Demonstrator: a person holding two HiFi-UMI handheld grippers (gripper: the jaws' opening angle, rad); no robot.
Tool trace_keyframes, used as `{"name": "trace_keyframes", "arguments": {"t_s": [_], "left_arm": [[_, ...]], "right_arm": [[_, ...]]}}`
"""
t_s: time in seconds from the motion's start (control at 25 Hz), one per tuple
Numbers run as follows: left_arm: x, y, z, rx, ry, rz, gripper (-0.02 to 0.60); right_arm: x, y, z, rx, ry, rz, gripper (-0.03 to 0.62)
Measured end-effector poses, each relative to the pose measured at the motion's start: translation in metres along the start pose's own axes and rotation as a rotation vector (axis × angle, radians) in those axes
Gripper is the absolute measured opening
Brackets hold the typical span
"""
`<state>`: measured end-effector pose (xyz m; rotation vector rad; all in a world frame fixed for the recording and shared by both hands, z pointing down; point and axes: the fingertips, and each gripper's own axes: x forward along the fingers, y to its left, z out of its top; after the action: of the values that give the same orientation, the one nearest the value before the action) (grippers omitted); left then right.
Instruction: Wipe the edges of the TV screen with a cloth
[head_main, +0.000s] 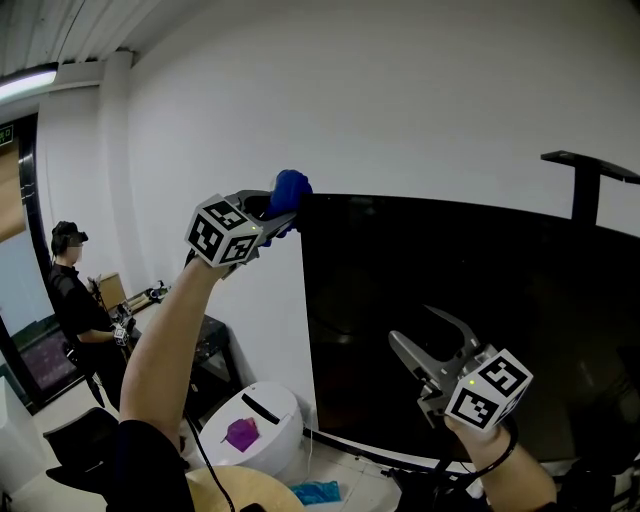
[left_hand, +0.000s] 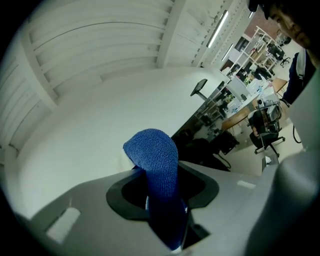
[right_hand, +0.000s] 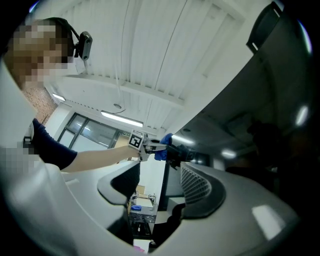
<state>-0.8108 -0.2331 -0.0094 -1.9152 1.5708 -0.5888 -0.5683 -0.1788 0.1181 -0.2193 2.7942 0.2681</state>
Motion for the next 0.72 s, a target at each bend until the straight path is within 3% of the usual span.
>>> {"name": "trace_keyframes", "arguments": {"t_s": [0.44,0.52,0.72], "left_arm": [[-0.033,0.031,0.073,0.027,-0.073,0.000,0.135],[-0.034,0.030,0.081,0.074,-0.035,-0.023,0.135],[-0.011,0.011,0.073,0.221,0.174,-0.124,0.135]], "right_arm": [[-0.009,0.003,0.042,-0.038,-0.022,0.002,0.256],[-0.012,0.006,0.043,-0.038,-0.020,0.003,0.255],[-0.021,0.004,0.041,-0.033,-0.021,-0.001,0.255]]}}
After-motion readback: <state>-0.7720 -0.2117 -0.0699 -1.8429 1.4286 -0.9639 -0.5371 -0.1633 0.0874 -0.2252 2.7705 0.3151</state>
